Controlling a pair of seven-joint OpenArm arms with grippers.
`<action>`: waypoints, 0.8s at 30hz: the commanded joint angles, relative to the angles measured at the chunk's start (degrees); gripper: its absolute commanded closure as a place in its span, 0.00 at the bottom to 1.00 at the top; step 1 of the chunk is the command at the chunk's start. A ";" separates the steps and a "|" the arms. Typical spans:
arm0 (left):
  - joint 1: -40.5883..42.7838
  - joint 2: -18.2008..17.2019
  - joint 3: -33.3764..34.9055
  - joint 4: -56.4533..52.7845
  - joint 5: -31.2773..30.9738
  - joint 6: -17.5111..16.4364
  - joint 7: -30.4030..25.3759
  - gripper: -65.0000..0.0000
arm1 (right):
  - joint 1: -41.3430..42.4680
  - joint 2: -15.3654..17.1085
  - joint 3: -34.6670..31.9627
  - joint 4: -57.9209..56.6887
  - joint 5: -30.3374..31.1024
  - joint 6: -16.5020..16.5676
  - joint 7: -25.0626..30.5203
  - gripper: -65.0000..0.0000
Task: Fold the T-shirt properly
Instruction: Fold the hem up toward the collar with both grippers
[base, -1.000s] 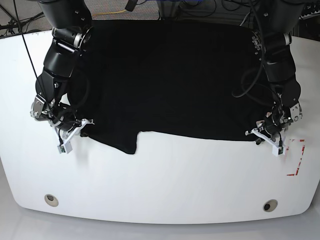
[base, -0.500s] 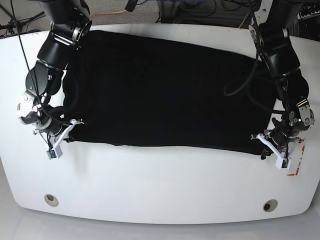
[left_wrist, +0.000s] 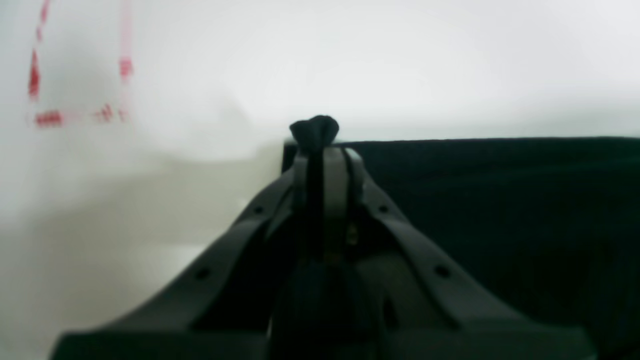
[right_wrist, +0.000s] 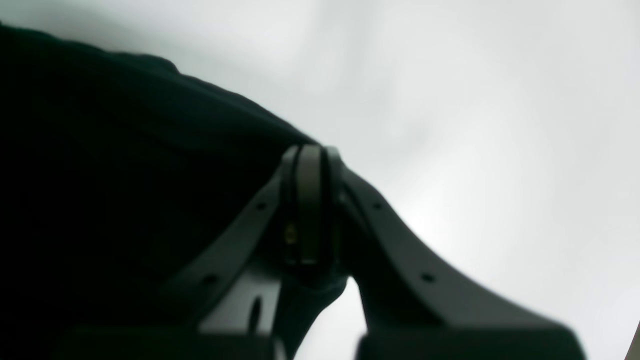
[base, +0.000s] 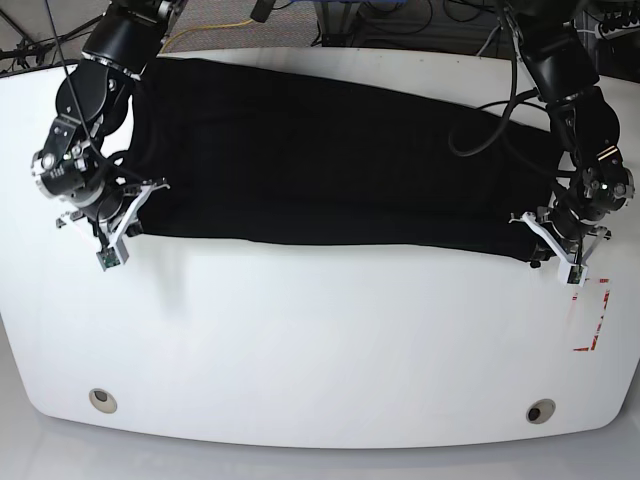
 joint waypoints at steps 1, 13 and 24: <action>-0.12 -1.07 -0.26 1.23 -0.38 -0.24 -1.28 1.00 | -1.38 -0.32 0.65 3.52 -0.08 0.03 0.78 1.00; 5.50 -2.65 -0.26 2.47 -0.20 -0.59 -1.28 1.00 | -14.04 -4.54 1.09 7.74 0.01 0.03 0.78 1.00; 8.93 -3.53 1.06 4.14 -0.02 -0.42 -1.28 0.75 | -17.30 -5.59 3.20 7.82 0.01 0.03 1.04 0.40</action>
